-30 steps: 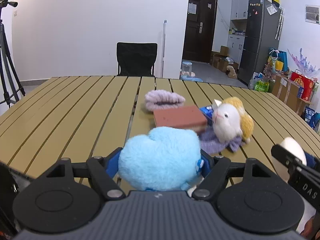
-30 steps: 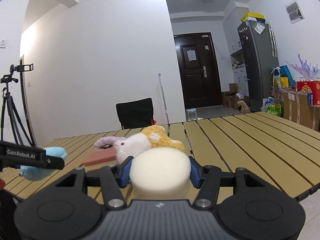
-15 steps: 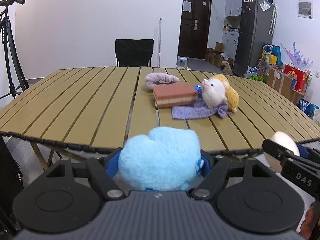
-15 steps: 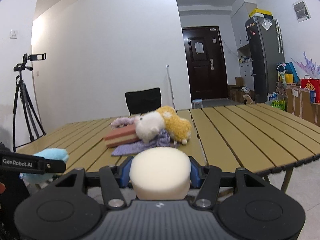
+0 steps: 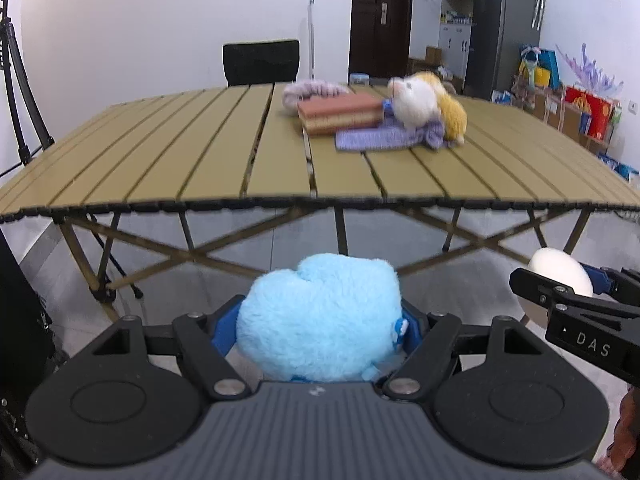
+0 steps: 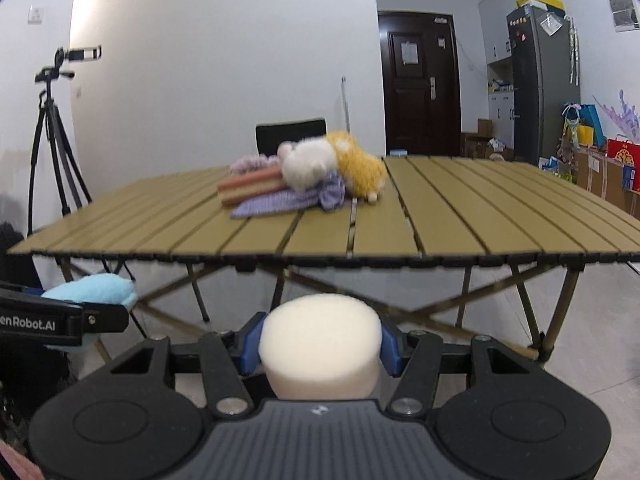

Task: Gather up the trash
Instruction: 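Carry the blue plush and white sponge with both tools over the black bin, then lower the left tool into the bin and open it to drop the blue plush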

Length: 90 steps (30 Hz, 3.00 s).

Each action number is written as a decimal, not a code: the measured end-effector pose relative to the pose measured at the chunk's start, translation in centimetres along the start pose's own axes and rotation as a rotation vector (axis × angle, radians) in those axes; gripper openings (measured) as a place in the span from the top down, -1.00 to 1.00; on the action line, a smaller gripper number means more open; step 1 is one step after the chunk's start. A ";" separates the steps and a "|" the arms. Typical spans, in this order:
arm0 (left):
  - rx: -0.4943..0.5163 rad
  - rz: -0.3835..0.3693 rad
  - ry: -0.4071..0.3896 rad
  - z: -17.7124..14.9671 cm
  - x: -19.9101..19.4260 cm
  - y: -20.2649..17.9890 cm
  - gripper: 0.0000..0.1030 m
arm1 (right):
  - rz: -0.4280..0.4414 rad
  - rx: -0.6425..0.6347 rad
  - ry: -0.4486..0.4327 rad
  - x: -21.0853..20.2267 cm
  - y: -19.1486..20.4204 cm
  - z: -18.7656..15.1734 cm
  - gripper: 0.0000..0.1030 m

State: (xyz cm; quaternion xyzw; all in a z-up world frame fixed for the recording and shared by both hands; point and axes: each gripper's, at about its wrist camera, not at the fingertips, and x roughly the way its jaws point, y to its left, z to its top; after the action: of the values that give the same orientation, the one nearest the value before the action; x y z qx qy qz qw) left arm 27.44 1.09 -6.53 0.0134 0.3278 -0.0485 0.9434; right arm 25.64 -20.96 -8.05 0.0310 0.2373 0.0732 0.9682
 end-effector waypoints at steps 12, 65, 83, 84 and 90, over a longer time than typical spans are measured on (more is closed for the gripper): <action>0.022 0.017 0.099 -3.1 2.7 -0.8 -0.47 | -0.027 -0.017 0.148 1.3 -0.9 -3.8 -0.08; 0.003 0.052 0.479 -6.1 14.2 -5.1 -0.47 | -0.164 0.196 0.520 8.7 -8.8 -12.0 -0.08; -0.020 0.059 0.538 -5.5 18.0 -9.0 -0.47 | -0.197 0.242 0.558 9.4 -10.8 -13.3 -0.08; -0.020 0.060 0.542 -5.5 18.1 -9.2 -0.47 | -0.198 0.244 0.560 9.4 -10.8 -13.3 -0.08; -0.017 0.066 0.563 -5.8 18.6 -9.5 -0.48 | -0.202 0.250 0.567 9.6 -11.1 -13.5 -0.08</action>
State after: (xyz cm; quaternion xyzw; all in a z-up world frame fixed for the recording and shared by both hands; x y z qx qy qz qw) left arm 37.43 -9.57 -22.59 0.0292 0.5765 -0.0093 0.8165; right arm 29.18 -30.12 -25.38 0.1042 0.5065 -0.0470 0.8547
